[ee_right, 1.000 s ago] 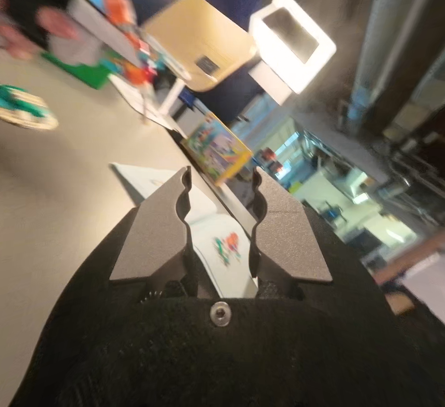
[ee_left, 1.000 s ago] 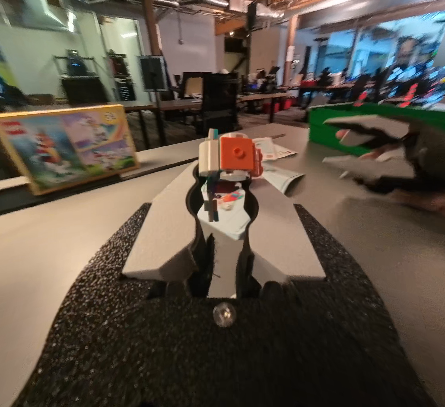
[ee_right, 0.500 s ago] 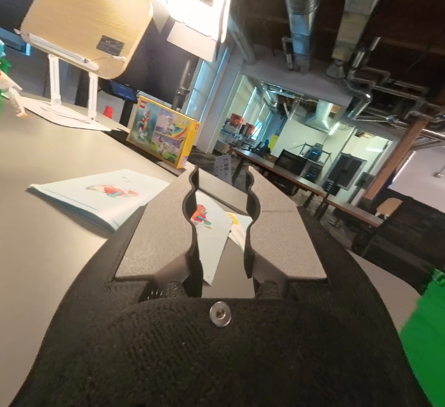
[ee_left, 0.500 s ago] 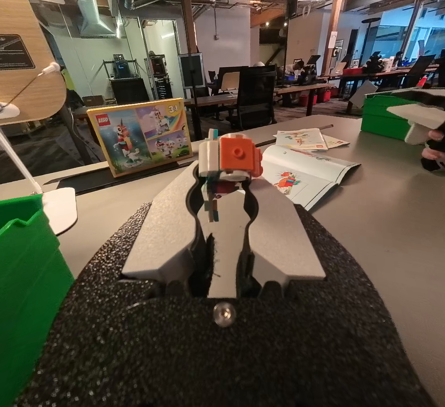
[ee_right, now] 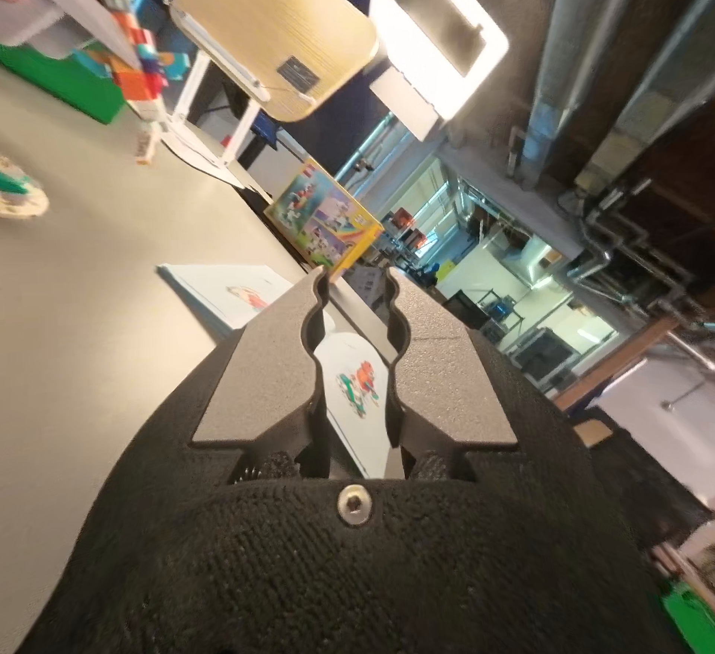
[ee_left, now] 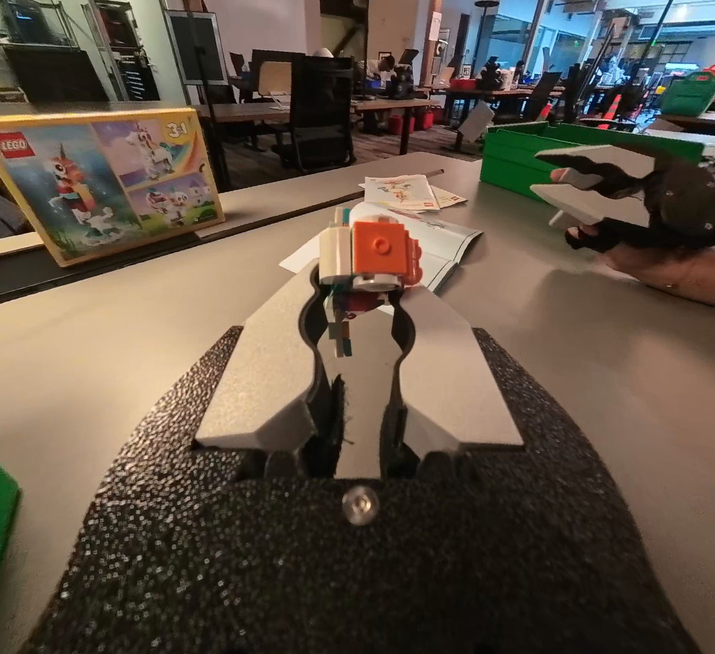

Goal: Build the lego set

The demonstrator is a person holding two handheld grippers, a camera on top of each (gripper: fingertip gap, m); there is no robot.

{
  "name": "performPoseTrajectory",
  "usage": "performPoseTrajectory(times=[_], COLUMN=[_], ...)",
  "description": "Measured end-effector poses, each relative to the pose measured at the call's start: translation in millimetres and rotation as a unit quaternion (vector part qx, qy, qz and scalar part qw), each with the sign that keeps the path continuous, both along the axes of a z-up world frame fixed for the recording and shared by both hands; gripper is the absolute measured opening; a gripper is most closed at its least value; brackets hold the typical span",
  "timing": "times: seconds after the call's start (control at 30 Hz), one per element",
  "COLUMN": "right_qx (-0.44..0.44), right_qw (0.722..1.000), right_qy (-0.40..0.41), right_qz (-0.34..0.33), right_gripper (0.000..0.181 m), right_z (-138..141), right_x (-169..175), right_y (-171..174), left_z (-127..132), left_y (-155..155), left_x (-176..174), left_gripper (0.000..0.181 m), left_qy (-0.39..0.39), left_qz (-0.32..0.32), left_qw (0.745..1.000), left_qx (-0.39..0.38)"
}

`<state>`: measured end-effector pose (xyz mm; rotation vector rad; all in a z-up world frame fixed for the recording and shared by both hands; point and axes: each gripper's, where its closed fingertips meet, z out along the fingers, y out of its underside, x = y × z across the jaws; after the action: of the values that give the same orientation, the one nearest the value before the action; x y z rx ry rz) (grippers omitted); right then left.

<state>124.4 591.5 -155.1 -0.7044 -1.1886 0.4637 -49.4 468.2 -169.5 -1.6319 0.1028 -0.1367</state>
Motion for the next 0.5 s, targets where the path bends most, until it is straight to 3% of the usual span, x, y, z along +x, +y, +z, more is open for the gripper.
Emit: performPoseTrajectory(times=[0.17,0.5], right_qx=[-0.010,-0.043], right_qw=[1.000,0.997], right_qy=[0.005,0.003], right_qz=[0.018,0.057], right_gripper=[0.026,0.022], right_z=[2,-2], right_x=[-8,-24], right_y=[-30,-63], left_z=[3,14], left_y=[-9,-14], left_x=[-9,-5], left_gripper=[0.027,0.028], left_qy=[0.005,-0.089], left_qz=[0.002,-0.019], left_qw=[1.000,0.994], left_qx=[0.015,0.060])
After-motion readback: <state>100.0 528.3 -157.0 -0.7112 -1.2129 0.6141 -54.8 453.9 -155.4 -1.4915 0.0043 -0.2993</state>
